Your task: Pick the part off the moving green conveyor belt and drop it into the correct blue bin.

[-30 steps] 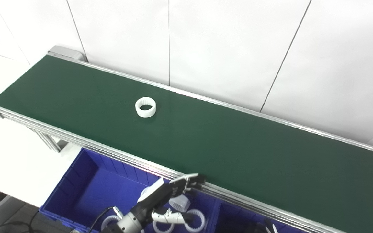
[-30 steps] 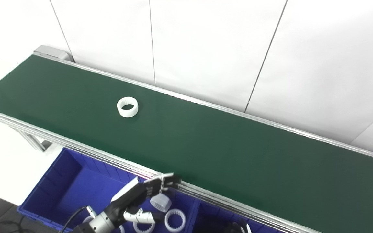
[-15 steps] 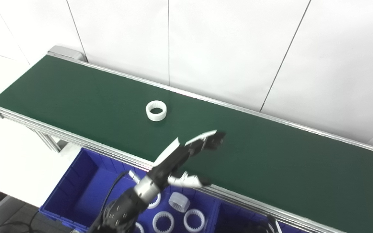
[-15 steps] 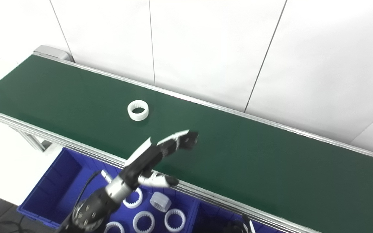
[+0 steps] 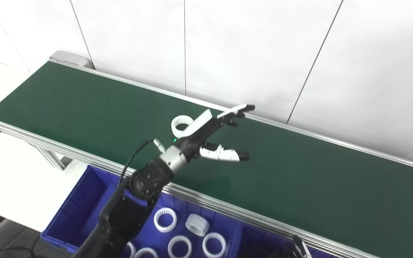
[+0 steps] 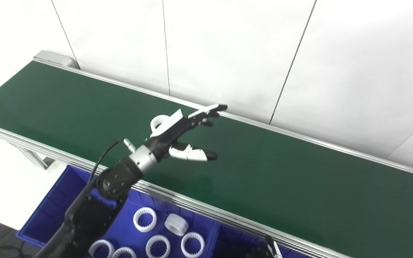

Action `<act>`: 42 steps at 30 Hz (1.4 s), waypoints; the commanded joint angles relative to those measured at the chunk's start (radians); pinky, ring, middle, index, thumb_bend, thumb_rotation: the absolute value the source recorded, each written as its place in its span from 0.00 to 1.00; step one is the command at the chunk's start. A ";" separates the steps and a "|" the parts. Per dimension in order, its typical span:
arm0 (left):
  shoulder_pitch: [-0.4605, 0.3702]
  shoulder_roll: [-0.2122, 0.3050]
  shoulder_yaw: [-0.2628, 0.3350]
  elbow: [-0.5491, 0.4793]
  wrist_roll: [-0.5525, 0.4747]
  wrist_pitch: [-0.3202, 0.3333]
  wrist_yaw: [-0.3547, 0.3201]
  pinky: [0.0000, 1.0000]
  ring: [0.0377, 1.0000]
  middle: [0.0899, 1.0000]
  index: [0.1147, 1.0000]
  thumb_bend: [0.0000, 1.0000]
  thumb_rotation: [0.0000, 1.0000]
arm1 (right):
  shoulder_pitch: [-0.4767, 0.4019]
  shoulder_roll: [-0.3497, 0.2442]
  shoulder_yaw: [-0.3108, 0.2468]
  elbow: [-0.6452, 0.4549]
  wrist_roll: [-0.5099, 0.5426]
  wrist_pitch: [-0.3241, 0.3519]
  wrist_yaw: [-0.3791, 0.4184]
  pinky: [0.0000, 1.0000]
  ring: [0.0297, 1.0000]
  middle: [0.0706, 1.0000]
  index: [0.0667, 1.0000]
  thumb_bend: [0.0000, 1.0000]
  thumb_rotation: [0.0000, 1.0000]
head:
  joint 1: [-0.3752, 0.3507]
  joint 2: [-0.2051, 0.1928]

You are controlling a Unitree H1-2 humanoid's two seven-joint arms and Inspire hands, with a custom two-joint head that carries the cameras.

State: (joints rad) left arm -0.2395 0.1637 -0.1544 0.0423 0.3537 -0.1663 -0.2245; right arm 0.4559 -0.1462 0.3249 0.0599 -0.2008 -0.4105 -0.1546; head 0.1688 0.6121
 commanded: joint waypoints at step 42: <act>-0.317 -0.019 -0.124 0.775 0.230 -0.117 0.470 0.47 0.52 0.48 0.58 0.55 0.00 | -0.004 -0.040 0.087 -0.045 0.018 -0.059 -0.125 0.70 0.78 0.82 0.90 0.84 0.46 | -0.024 0.008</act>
State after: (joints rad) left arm -0.5191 0.1644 -0.2792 0.8024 0.6097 -0.2426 0.2320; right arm 0.4411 -0.1869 0.4123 0.0427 -0.1791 -0.4106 -0.2636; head 0.1442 0.6212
